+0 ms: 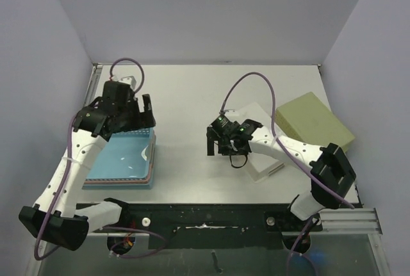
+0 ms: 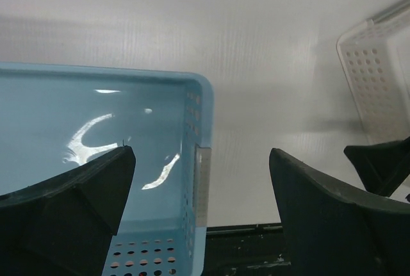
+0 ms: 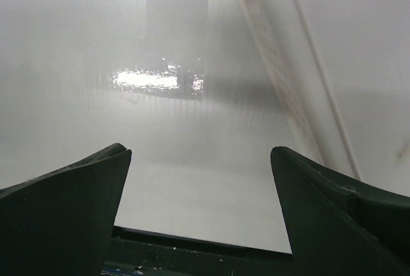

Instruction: Turn the large container upside down

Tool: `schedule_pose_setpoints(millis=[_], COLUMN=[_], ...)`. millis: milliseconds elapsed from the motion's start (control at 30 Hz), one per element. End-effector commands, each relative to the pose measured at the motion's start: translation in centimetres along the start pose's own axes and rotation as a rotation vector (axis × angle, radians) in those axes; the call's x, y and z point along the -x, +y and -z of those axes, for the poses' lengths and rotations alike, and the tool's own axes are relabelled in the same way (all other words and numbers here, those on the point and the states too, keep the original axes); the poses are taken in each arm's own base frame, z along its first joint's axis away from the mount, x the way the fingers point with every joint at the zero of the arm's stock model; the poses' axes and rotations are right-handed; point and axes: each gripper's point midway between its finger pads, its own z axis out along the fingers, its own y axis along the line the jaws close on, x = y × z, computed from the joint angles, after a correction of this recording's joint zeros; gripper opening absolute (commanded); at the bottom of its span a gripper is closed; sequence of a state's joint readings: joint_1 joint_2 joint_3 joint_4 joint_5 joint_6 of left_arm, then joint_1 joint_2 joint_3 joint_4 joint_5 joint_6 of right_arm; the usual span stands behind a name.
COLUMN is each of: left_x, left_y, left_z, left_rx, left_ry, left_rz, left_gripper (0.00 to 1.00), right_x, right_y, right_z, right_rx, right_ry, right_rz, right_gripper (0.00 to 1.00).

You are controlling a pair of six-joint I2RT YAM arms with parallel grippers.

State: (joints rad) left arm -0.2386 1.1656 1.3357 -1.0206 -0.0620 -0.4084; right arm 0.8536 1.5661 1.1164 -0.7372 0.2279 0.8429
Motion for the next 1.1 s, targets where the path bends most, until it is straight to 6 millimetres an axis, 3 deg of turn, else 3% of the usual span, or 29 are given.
schedule_pose_setpoints(millis=[0,133,233,333,400,500,600,700,800,933,1067], left_x=[-0.8,-2.0,-2.6,-3.5,-4.3,-5.4,-6.5,-7.6,-8.3,-8.6,-9.5], left_y=[-3.6,-4.7,-4.9,-4.6,-4.4,-4.2,-4.5,-4.0,-3.7,-3.6,-3.3], left_z=[0.0,0.4,1.0,1.5,1.5,1.2,0.8,0.2,-0.1,-0.3,-1.3], left_rx=[-0.050,-0.053,-0.072,-0.065,-0.061,-0.067,-0.096,-0.075,-0.054,-0.046,-0.023], left_ry=[-0.026,-0.019,0.000,0.028,0.039,0.057,0.085,0.116,0.136,0.146,0.170], left_rz=[-0.034,-0.049,-0.063,-0.073,-0.071,-0.061,-0.066,-0.080,-0.098,-0.116,-0.139], left_gripper=[0.87,0.87,0.87,0.87,0.87,0.87,0.87,0.87,0.86,0.82,0.70], right_x=[3.5,4.6,4.2,3.7,4.2,7.4,12.4,16.2,18.1,17.3,13.7], right_y=[1.8,3.8,4.2,3.0,1.0,-3.1,-7.2,-8.6,-7.7,-5.2,-4.0], right_z=[2.2,1.3,-0.2,-1.9,-3.1,-4.3,-4.7,-4.6,-3.0,-0.5,1.5], right_rx=[0.035,0.071,0.070,0.024,-0.037,-0.143,-0.175,-0.171,-0.131,-0.015,0.012], right_ry=[-0.119,-0.113,-0.077,-0.042,-0.031,-0.048,-0.089,-0.139,-0.203,-0.256,-0.253], right_rz=[-0.021,0.007,0.042,0.054,0.046,0.020,-0.045,-0.081,-0.098,-0.093,-0.061], right_gripper=[0.98,0.97,0.97,0.98,0.98,0.98,0.98,0.98,0.98,0.98,0.97])
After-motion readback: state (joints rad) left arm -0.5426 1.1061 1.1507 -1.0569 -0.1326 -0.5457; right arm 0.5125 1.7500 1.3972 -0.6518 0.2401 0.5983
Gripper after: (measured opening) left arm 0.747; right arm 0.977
